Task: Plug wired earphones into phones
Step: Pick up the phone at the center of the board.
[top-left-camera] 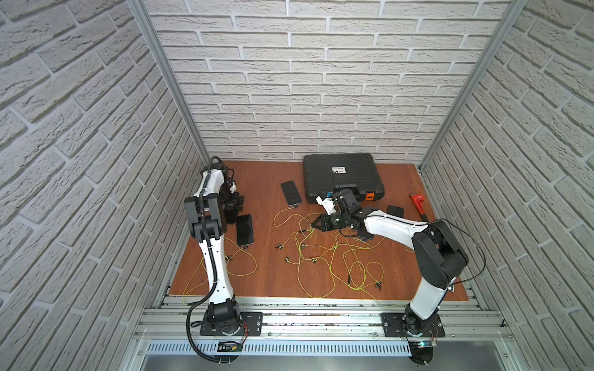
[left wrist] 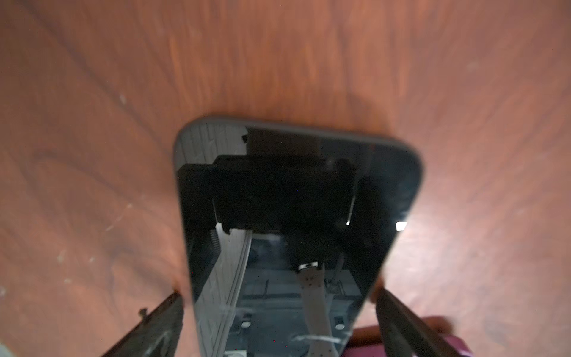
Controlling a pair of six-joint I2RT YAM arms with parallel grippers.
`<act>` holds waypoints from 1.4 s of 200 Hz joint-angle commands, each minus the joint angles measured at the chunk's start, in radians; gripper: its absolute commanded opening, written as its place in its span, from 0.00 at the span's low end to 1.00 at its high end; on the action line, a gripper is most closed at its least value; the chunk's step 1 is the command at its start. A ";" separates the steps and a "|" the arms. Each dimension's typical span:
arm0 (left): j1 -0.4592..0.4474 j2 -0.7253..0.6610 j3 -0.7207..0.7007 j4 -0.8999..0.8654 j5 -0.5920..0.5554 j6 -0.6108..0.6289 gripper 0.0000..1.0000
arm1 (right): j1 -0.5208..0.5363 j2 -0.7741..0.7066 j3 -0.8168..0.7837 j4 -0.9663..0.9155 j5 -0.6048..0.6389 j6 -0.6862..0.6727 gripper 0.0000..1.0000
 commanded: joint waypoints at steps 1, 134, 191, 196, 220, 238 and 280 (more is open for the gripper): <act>0.001 0.047 -0.010 -0.044 -0.029 0.018 0.91 | 0.001 -0.014 -0.005 0.004 0.010 -0.029 0.06; 0.059 0.096 0.164 -0.016 -0.029 -0.187 0.57 | 0.000 0.010 0.044 0.007 -0.006 0.002 0.06; 0.055 0.143 0.182 -0.057 -0.050 -0.171 0.91 | 0.001 0.001 0.042 -0.012 0.004 -0.012 0.06; 0.056 0.147 0.183 -0.058 -0.051 -0.164 0.92 | 0.000 -0.001 0.042 -0.014 0.004 -0.014 0.06; 0.056 0.154 0.167 -0.058 -0.034 -0.114 0.89 | 0.001 -0.009 0.038 -0.023 0.017 -0.016 0.06; 0.055 0.159 0.169 -0.069 -0.036 -0.092 0.86 | 0.000 -0.015 0.036 -0.029 0.021 -0.020 0.06; 0.054 0.163 0.165 -0.087 -0.020 -0.092 0.74 | 0.000 -0.019 0.039 -0.031 0.025 -0.023 0.06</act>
